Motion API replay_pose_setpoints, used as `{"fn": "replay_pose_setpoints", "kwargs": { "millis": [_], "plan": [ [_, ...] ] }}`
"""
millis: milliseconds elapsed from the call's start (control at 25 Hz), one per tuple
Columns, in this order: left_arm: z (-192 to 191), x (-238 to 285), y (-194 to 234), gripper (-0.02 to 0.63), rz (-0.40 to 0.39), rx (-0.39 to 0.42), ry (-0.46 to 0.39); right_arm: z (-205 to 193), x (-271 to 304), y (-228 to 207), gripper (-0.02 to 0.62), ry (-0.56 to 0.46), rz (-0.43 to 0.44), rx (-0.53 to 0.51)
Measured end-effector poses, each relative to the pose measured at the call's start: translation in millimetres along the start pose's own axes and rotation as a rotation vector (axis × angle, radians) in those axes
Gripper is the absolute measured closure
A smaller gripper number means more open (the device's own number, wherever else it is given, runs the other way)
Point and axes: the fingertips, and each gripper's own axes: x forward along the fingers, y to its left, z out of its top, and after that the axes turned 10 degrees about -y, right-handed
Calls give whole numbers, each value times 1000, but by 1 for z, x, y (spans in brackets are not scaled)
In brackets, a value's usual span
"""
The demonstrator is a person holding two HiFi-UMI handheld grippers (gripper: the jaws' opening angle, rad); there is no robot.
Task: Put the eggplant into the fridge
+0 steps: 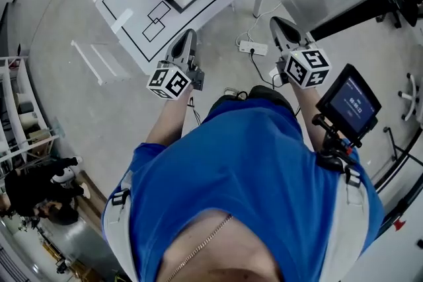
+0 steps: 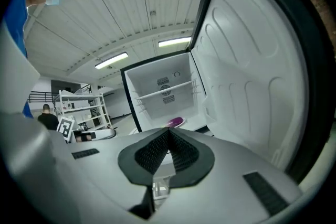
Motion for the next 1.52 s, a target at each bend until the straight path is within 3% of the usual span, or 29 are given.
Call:
{"fn": "replay_pose_setpoints", "kwargs": {
  "millis": [160,480,840,960,1160,1520],
  "plan": [
    [-14,16,-27,598,-18,5,14,22,-30,-12,594,-48,28,-40],
    [-43,59,-120,598,-58,23,45,100,-118,-68,592,-164,54,-167],
    [-64,56,-146,598,-29,61,70,122,-157,-129,589,-235,-31,-224],
    [-63,49,-154,598,-17,80,74,123,-158,-138,541,-249,-19,-234],
    [-52,38,-157,598,8,118,81,130,-145,-141,382,-251,66,-240],
    [-36,37,-162,598,19,144,62,140,-117,-144,371,-181,102,-355]
  ]
}}
